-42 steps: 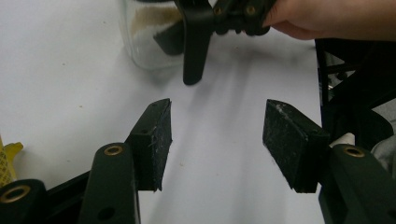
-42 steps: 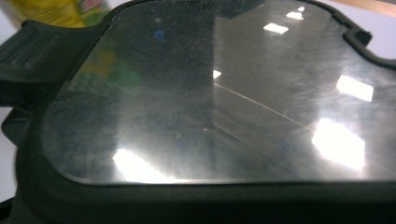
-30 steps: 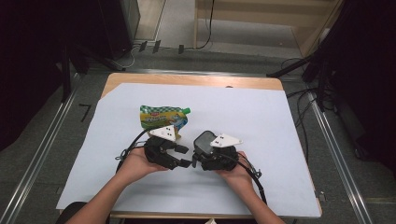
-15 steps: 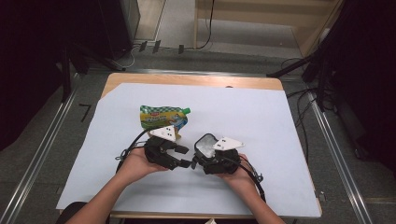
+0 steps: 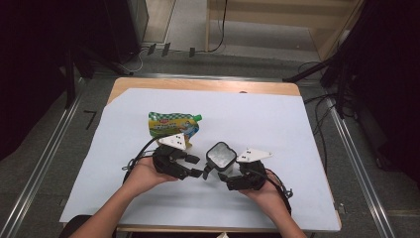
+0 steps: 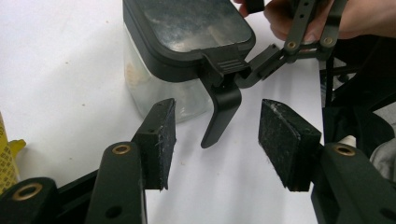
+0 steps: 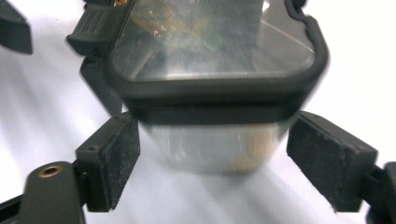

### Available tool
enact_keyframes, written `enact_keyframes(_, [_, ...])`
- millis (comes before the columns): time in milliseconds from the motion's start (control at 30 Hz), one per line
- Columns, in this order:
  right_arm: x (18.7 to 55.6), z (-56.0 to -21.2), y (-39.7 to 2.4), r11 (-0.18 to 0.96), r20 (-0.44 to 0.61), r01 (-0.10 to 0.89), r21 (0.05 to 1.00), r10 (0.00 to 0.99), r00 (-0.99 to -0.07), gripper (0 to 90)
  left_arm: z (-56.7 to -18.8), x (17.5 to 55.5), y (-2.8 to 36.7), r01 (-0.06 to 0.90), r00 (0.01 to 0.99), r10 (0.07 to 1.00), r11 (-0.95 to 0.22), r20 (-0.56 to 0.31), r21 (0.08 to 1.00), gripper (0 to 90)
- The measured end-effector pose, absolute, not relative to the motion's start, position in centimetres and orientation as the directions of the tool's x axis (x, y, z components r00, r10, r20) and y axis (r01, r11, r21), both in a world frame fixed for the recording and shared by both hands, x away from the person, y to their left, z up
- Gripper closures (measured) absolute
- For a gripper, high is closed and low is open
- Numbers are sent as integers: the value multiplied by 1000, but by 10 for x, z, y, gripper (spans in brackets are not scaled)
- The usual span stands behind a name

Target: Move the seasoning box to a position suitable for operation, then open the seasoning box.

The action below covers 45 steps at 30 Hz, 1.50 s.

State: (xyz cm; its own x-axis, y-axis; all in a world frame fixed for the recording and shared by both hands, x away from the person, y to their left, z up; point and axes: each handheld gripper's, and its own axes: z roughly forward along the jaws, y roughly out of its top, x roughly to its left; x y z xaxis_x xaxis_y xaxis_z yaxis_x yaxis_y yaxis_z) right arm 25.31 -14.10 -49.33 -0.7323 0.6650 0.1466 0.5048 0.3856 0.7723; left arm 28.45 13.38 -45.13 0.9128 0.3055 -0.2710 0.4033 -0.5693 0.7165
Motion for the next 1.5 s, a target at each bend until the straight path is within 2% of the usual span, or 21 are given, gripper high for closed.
enact_keyframes(100, [246, -489, -153, 368, 188, 537, 759, 666, -722, 286, -452, 284, 133, 397, 915, 300, -569, -268, 720, 481])
enact_keyframes(133, [246, -489, -153, 368, 188, 537, 759, 666, -722, 286, -452, 284, 133, 397, 915, 300, -569, -268, 720, 487])
enact_keyframes(167, [242, -486, -159, 373, 208, 559, 740, 664, -718, 342, -453, 283, 131, 392, 918, 298, -576, -262, 717, 494])
enact_keyframes(333, [238, -477, -165, 386, 155, 514, 766, 665, -730, 417, -455, 284, 130, 404, 913, 303, -576, -274, 710, 495])
enact_keyframes(433, [239, -475, -166, 377, 154, 512, 772, 670, -726, 464, -455, 284, 129, 424, 904, 317, -568, -288, 705, 521])
enact_keyframes(467, [241, -475, -168, 363, 165, 522, 772, 678, -716, 516, -455, 284, 129, 437, 898, 318, -561, -304, 703, 548])
enact_keyframes(500, [241, -475, -168, 363, 165, 522, 772, 678, -716, 516, -455, 284, 129, 443, 895, 322, -552, -309, 706, 548])
enact_keyframes(633, [244, -475, -171, 334, 205, 544, 769, 679, -705, 614, -456, 284, 130, 440, 897, 316, -574, -309, 690, 685])
enact_keyframes(667, [244, -475, -171, 334, 205, 544, 769, 679, -705, 614, -456, 284, 130, 440, 897, 316, -574, -309, 690, 711])
enact_keyframes(767, [244, -475, -169, 336, 192, 526, 782, 673, -715, 710, -455, 282, 130, 431, 900, 321, -568, -294, 701, 798])
enact_keyframes(800, [244, -475, -169, 336, 192, 526, 782, 673, -715, 710, -455, 282, 130, 431, 900, 321, -568, -294, 701, 835])
enact_keyframes(833, [244, -475, -169, 334, 201, 531, 779, 670, -715, 737, -455, 282, 130, 434, 899, 326, -564, -294, 703, 835])
enact_keyframes(867, [244, -475, -167, 337, 206, 538, 772, 668, -715, 795, -456, 283, 129, 436, 898, 327, -568, -295, 698, 891])
enact_keyframes(1000, [242, -477, -165, 349, 203, 544, 763, 669, -715, 900, -462, 285, 125, 447, 892, 350, -583, -287, 679, 900])
enact_keyframes(1500, [246, -479, -162, 322, 213, 551, 770, 684, -698, 900, -471, 279, 110, 423, 902, 345, -594, -258, 685, 900])
